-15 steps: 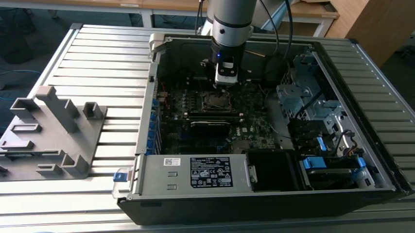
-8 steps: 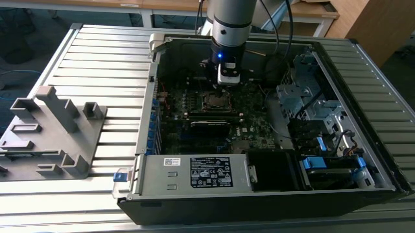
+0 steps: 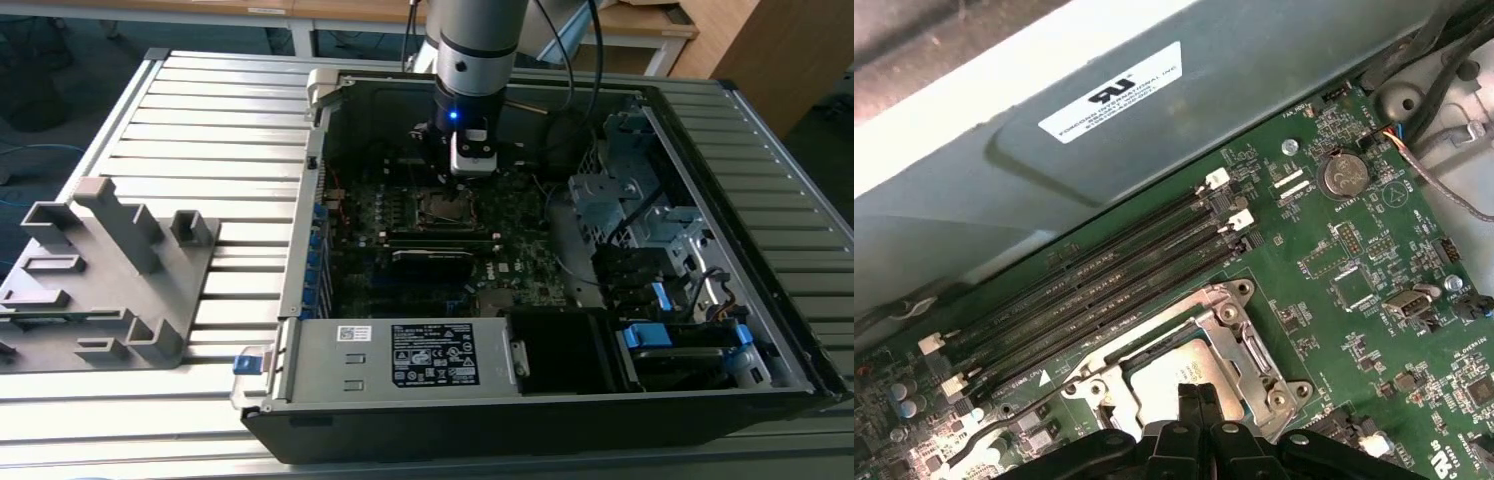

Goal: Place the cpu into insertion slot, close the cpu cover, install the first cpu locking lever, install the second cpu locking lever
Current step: 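Close the cpu cover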

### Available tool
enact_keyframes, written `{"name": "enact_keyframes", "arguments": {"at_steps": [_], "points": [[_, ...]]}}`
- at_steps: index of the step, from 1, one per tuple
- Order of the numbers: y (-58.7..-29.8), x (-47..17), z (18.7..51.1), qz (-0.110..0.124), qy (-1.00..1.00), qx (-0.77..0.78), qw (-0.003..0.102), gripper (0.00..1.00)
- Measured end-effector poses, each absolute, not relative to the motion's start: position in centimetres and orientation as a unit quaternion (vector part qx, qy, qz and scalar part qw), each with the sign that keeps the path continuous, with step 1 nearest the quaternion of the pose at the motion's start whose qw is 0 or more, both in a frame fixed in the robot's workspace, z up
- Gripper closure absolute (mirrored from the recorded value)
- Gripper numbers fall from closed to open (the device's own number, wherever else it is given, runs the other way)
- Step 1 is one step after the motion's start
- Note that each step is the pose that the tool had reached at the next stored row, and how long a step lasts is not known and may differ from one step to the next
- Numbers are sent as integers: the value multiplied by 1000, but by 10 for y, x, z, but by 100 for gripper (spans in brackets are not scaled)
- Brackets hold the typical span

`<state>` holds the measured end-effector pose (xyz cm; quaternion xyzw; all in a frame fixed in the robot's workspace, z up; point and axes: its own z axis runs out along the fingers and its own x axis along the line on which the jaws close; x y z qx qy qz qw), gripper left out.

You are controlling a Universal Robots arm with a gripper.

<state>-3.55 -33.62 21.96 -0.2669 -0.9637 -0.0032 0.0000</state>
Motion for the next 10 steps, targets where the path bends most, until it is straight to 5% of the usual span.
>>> {"name": "enact_keyframes", "arguments": {"at_steps": [10], "points": [[-336,-35,219,-3,-978,-210,0,89]]}}
